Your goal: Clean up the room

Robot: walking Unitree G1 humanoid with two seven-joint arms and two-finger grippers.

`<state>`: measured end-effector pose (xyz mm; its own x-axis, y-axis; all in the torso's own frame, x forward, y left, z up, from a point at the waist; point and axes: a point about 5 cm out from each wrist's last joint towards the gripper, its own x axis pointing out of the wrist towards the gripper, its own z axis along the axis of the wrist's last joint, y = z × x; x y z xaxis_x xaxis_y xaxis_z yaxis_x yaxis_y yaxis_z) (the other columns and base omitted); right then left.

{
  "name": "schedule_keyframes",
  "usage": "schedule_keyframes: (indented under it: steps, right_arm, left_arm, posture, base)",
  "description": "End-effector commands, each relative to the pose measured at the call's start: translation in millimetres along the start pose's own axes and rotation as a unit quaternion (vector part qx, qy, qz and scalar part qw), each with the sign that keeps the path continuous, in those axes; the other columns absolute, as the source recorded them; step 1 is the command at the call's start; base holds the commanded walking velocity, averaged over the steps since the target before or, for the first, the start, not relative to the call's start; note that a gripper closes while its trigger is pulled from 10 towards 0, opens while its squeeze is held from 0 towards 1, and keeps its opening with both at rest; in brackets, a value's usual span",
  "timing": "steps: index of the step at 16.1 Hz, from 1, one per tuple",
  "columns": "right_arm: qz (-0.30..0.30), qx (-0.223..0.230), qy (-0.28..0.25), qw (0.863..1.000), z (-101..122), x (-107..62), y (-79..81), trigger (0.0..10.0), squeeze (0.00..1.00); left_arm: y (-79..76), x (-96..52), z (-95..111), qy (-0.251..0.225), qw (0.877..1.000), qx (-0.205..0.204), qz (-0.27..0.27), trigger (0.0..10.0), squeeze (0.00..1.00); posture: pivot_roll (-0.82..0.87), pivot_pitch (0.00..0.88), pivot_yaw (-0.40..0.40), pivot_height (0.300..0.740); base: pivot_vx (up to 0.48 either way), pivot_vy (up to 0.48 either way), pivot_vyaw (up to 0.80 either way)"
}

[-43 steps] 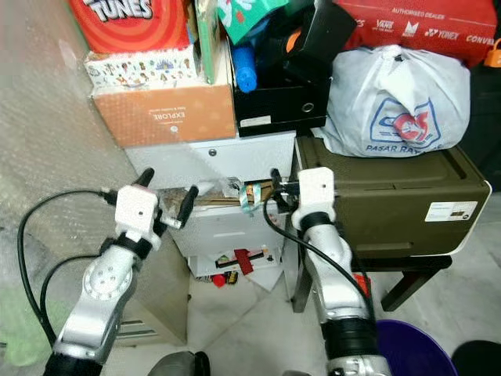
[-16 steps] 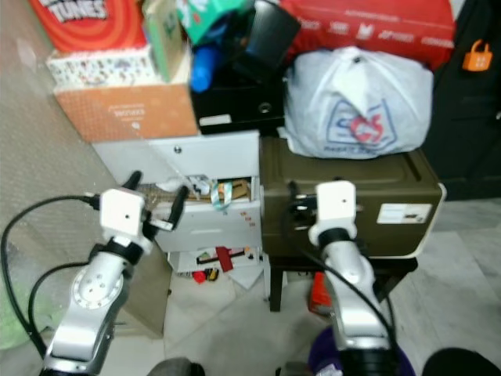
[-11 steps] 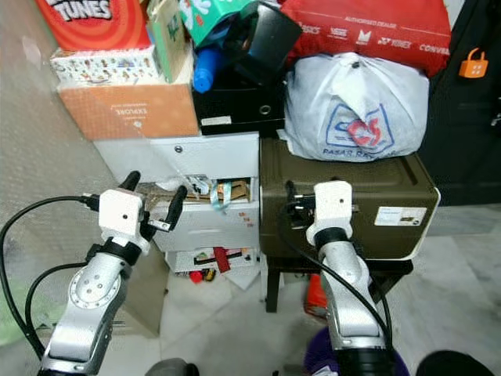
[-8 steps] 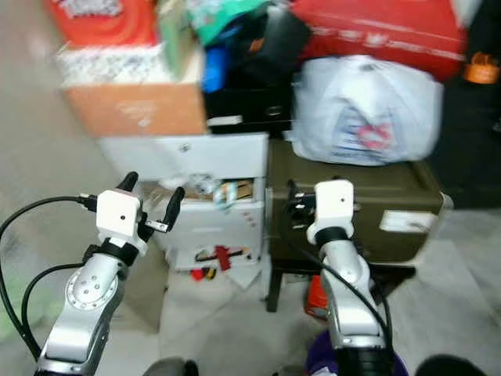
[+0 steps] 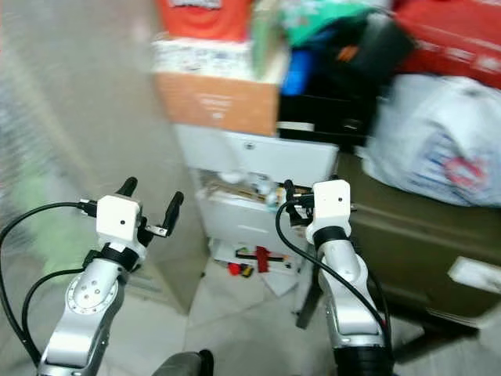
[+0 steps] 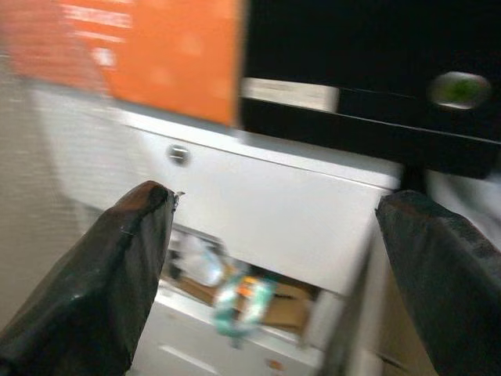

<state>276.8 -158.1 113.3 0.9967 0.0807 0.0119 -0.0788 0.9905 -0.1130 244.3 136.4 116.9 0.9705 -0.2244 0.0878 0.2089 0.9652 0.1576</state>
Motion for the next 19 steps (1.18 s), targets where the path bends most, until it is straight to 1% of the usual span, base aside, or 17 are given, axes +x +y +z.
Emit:
schedule_keyframes:
  steps: [1,8,19]
  right_arm:
    - [0.0,0.001,-0.003,1.0,1.6,2.4,-0.4,10.0,0.0]
    - [0.001,0.002,-0.004,1.0,1.9,3.0,0.8,10.0,0.0]
    - [0.001,-0.003,-0.013,1.0,5.4,9.0,-1.9,10.0,0.0]
  left_arm:
    - [1.0,0.9,1.0,-0.002,1.0,0.006,0.003,10.0,0.0]
    - [1.3,1.4,1.2,-0.003,1.0,0.008,0.004,10.0,0.0]
    - [-0.5,2.6,0.6,-0.005,1.0,0.009,0.008,10.0,0.0]
  posture:
    - [-0.06,0.005,0.037,0.74]
    - [-0.06,0.007,0.041,0.74]
    - [-0.07,0.003,0.032,0.74]
  base:
    - [0.0,0.0,0.8]
    - [0.0,0.0,0.8]
    - [0.0,0.0,0.8]
